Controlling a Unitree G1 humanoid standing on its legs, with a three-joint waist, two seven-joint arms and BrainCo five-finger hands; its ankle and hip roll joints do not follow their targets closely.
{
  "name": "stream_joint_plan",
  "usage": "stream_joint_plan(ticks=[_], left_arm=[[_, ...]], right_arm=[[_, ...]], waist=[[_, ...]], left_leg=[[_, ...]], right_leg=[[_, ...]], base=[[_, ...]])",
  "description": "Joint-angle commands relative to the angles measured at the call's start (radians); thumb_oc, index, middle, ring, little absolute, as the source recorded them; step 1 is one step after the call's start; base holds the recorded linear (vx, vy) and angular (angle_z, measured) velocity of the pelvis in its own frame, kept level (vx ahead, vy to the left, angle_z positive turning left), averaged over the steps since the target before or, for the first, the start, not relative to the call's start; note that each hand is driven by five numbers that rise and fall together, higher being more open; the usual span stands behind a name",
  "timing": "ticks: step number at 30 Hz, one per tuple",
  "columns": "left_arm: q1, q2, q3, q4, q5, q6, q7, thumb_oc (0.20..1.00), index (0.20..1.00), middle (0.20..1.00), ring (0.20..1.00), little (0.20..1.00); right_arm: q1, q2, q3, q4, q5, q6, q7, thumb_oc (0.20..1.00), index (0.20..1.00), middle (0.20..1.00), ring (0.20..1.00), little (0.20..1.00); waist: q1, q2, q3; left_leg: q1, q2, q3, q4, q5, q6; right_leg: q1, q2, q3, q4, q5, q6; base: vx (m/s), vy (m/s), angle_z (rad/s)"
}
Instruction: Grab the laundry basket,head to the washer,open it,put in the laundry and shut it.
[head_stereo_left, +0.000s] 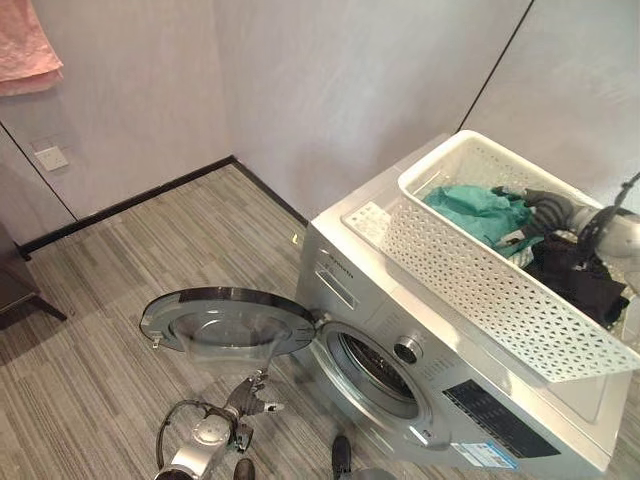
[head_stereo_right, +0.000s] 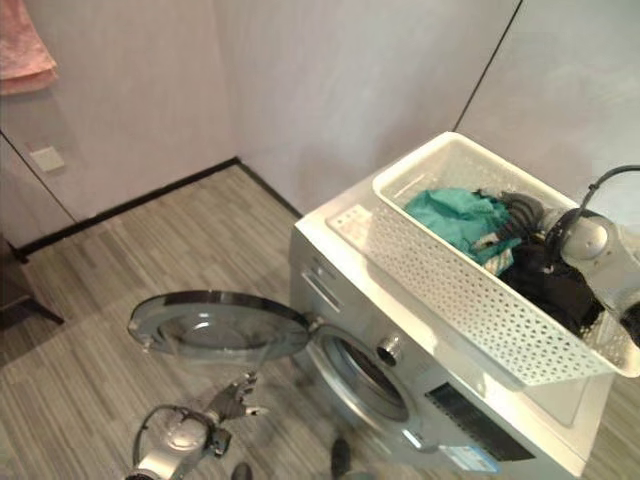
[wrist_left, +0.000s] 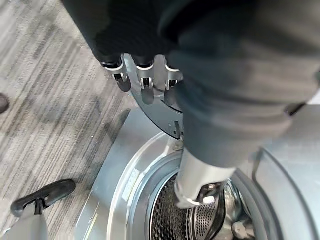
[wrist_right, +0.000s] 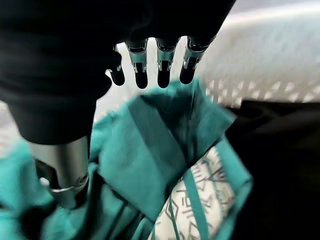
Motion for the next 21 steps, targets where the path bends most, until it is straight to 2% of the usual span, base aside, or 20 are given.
stream_joint_plan(ticks=[1, 4, 10, 13, 15, 17, 18, 21], left_arm=[[-0.071, -0.014, -0.062, -0.008, -0.033, -0.048, -0.006, 1.000, 1.000, 1.000, 1.000, 1.000], [-0.070, -0.014, -0.061, -0.010, -0.041, -0.050, -0.001, 1.000, 1.000, 1.000, 1.000, 1.000], [-0.111, -0.013, -0.075, -0.013, -0.053, -0.051, 0.019, 1.000, 1.000, 1.000, 1.000, 1.000], [-0.130, -0.009, -0.092, -0.032, -0.049, -0.045, 0.018, 1.000, 1.000, 1.000, 1.000, 1.000], [-0.130, -0.004, -0.104, -0.051, -0.039, -0.042, 0.010, 1.000, 1.000, 1.000, 1.000, 1.000], [-0.127, -0.005, -0.106, -0.051, -0.036, -0.039, 0.007, 1.000, 1.000, 1.000, 1.000, 1.000], [-0.126, -0.005, -0.108, -0.047, -0.031, -0.038, 0.001, 1.000, 1.000, 1.000, 1.000, 1.000], [-0.124, -0.010, -0.099, -0.033, -0.035, -0.036, 0.006, 1.000, 1.000, 1.000, 1.000, 1.000]], right_arm=[[-0.189, -0.049, 0.043, 0.045, -0.056, 0.005, -0.029, 1.000, 1.000, 1.000, 1.000, 1.000], [-0.177, -0.036, 0.041, 0.067, -0.074, 0.010, -0.034, 1.000, 1.000, 1.000, 1.000, 1.000], [-0.196, 0.050, 0.062, 0.161, -0.117, 0.027, -0.037, 1.000, 1.000, 1.000, 1.000, 1.000], [-0.190, 0.076, 0.101, 0.193, -0.144, 0.062, 0.017, 1.000, 1.000, 1.000, 1.000, 1.000], [-0.158, 0.051, 0.131, 0.147, -0.141, 0.079, 0.074, 1.000, 1.000, 1.000, 1.000, 1.000], [-0.141, 0.039, 0.132, 0.131, -0.137, 0.078, 0.085, 1.000, 1.000, 1.000, 1.000, 1.000], [-0.120, 0.022, 0.127, 0.111, -0.122, 0.079, 0.090, 0.200, 0.200, 0.200, 0.200, 0.200], [-0.111, 0.025, 0.078, 0.129, -0.104, 0.072, 0.051, 0.200, 0.200, 0.200, 0.200, 0.200]], waist=[[0.056, 0.008, 0.062], [0.060, 0.007, 0.077], [0.073, 0.003, 0.117], [0.076, 0.003, 0.129], [0.074, 0.003, 0.130], [0.072, 0.002, 0.129], [0.068, 0.004, 0.126], [0.062, 0.007, 0.120]], left_leg=[[0.005, 0.058, 0.025, 0.005, -0.012, -0.014], [-0.019, 0.058, 0.015, 0.005, -0.003, -0.014], [-0.067, 0.053, 0.005, 0.005, 0.009, -0.011], [-0.080, 0.050, 0.001, 0.005, 0.013, -0.011], [-0.082, 0.051, -0.004, 0.005, 0.013, -0.010], [-0.081, 0.051, -0.005, 0.005, 0.012, -0.010], [-0.074, 0.051, -0.005, 0.005, 0.008, -0.010], [-0.057, 0.051, -0.002, 0.005, 0.000, -0.007]], right_leg=[[0.013, -0.035, -0.027, 0.038, -0.067, 0.056], [-0.002, -0.034, -0.034, 0.040, -0.067, 0.055], [-0.039, -0.033, -0.039, 0.041, -0.062, 0.052], [-0.045, -0.033, -0.043, 0.037, -0.062, 0.050], [-0.044, -0.033, -0.046, 0.036, -0.065, 0.049], [-0.042, -0.033, -0.047, 0.038, -0.067, 0.048], [-0.037, -0.033, -0.046, 0.042, -0.071, 0.048], [-0.030, -0.033, -0.039, 0.051, -0.075, 0.049]], base=[[-0.03, -0.021, 0.34], [-0.04, -0.008, 0.21], [-0.04, 0.002, 0.05], [-0.02, 0.004, 0.08], [0.00, 0.000, 0.07], [0.01, 0.001, 0.02], [0.00, 0.000, 0.00], [0.00, 0.000, 0.00]])
